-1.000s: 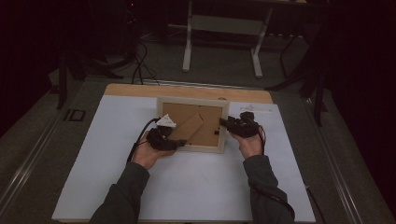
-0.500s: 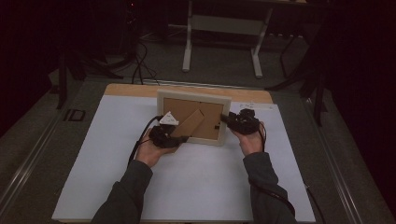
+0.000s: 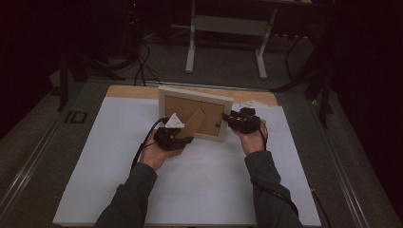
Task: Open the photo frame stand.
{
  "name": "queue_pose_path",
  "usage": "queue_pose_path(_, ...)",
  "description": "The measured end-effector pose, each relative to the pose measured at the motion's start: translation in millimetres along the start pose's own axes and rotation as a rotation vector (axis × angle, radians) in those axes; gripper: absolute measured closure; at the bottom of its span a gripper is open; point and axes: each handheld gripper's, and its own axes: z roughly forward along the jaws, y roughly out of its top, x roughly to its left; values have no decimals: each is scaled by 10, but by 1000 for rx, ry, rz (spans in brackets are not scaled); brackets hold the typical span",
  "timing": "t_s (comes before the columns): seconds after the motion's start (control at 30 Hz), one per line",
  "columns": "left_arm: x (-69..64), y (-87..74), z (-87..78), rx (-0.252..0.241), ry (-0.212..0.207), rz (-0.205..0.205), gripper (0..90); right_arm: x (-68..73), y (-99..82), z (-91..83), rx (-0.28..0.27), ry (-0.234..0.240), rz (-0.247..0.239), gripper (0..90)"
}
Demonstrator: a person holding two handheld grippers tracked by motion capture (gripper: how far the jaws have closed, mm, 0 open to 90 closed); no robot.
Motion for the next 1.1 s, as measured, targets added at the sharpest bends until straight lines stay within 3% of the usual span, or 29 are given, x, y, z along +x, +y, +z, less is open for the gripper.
queue_pose_path(0.47,-1,-11,82,13,10,11,738,28,74,17,-8,-35,-27,615)
queue_pose_path(0.63,-55,-16,180,41,16,17,745,34,80,18,-19,-46,-23,618)
queue_pose_path(0.9,-111,-35,189,46,25,21,741,49,57,-19,-23,-40,-15,618)
queue_pose_path(1.1,-162,-53,187,64,35,53,727,66,5,-56,-37,-31,-17,617)
